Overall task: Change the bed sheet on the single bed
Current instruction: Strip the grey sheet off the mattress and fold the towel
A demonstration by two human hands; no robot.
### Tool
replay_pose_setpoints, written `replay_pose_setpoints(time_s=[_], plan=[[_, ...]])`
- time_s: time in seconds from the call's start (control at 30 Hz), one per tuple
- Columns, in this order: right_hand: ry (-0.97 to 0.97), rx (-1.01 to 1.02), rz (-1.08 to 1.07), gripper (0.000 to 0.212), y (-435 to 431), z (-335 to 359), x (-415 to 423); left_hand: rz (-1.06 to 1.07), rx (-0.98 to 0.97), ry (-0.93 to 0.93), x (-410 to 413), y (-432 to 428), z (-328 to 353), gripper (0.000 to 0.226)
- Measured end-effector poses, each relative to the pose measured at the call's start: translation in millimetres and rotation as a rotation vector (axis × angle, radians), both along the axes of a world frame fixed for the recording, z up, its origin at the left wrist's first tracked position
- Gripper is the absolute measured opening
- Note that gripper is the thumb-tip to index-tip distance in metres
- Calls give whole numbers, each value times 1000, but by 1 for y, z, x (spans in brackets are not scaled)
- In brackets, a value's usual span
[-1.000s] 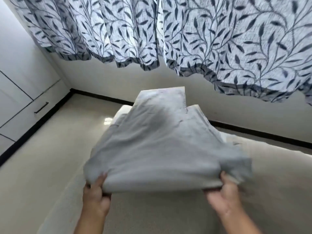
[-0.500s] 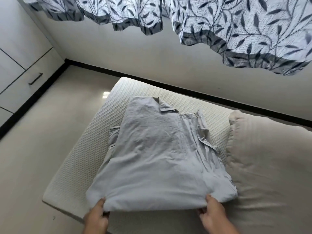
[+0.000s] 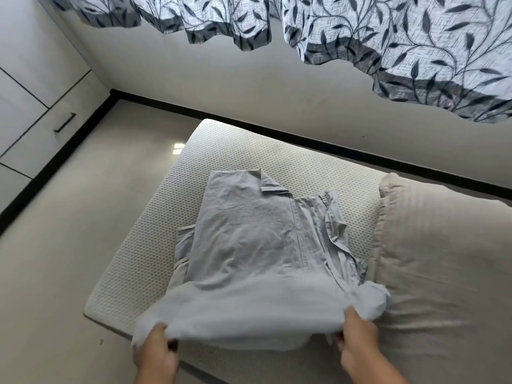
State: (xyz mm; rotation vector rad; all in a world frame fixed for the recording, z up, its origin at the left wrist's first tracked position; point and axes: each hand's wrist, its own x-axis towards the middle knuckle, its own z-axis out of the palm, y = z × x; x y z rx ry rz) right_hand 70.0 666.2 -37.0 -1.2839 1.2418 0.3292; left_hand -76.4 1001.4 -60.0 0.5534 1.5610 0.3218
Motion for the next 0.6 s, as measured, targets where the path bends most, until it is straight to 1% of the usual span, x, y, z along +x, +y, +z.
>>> replay_pose_setpoints(time_s=[0.03, 0.07, 0.1, 0.17, 0.27, 0.33, 0.4, 0.43, 0.47, 0.5, 0.53, 0.57, 0.6], plan=[[-39, 47, -36, 23, 5, -1, 20, 66, 120, -30, 19, 2, 6, 27], [-68, 87, -65, 31, 12, 0, 43, 74, 165, -41, 45, 3, 13, 17], [-92, 114, -76, 37, 17, -1, 67, 79, 199, -45, 73, 8, 21, 13], [-111, 158, -67, 42, 27, -8, 110, 100, 221, -124, 120, 27, 26, 23], [-166, 199, -64, 39, 42, -21, 172, 124, 214, -189, 182, 53, 23, 31], [-233, 235, -74, 41, 56, -16, 211, 105, 229, -262, 222, 68, 21, 32], [-283, 337, -38, 42, 70, -17, 242, 49, 222, -342, 255, 81, 14, 28], [-294, 390, 21, 46, 74, -20, 253, -9, 200, -356, 265, 86, 3, 29], [-302, 414, 93, 54, 76, -20, 259, -88, 177, -334, 270, 88, -6, 37], [-306, 399, 196, 60, 78, -22, 262, -218, 190, -263, 271, 87, -16, 48], [-305, 309, 341, 60, 80, -29, 259, -381, 258, -145, 268, 85, -31, 57], [-298, 146, 524, 54, 80, -39, 253, -578, 383, 15, 262, 81, -46, 65], [-278, -63, 735, 50, 80, -55, 242, -823, 516, 189, 254, 76, -67, 74]])
